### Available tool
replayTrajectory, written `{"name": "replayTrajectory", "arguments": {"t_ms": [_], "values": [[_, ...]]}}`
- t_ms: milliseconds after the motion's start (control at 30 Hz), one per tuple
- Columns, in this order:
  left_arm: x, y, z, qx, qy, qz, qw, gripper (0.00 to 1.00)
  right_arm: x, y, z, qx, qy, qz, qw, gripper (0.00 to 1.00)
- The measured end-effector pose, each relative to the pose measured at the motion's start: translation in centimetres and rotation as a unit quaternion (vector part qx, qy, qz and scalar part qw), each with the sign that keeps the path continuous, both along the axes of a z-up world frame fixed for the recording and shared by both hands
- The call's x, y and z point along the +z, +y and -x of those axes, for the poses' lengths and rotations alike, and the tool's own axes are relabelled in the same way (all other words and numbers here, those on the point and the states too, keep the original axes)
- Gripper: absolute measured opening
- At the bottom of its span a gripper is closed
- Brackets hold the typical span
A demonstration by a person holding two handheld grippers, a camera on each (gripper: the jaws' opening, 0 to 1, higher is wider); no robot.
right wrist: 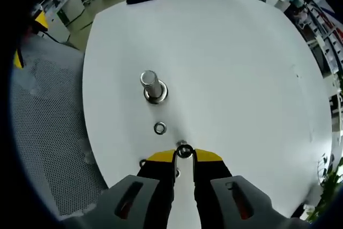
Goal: Place the washer onto the threaded stud by aligning its center hole with the stud, sliding it down to the base, and recovering from edge contact or off-axis alignment until the washer reaches the visible bottom stop.
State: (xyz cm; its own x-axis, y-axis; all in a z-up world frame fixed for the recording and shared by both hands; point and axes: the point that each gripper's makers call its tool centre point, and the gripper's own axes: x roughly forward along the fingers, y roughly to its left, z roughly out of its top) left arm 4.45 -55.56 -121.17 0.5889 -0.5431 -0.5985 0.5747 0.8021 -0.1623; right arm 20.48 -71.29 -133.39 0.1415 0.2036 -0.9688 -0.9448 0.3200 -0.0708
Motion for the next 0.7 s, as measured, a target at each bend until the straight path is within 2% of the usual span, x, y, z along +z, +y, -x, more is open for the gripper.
{"name": "replayTrajectory", "arguments": {"t_ms": [200,367,600,700], "values": [[0.0,0.0,0.0,0.000,0.001,0.001,1.0000,0.35,-1.3,-0.6,0.3,-0.002,0.013,0.014,0.9998,0.13],[-0.1,0.0,0.0,0.000,0.002,0.000,1.0000,0.35,-2.6,-2.0,0.4,-0.021,0.030,0.028,0.9989,0.13],[-0.1,0.0,0.0,0.001,0.003,0.001,1.0000,0.35,-3.6,-2.3,0.6,-0.021,0.030,0.035,0.9987,0.14],[-0.1,0.0,0.0,0.000,0.004,0.001,1.0000,0.35,-3.6,-2.1,0.5,-0.027,0.022,0.025,0.9991,0.15]]}}
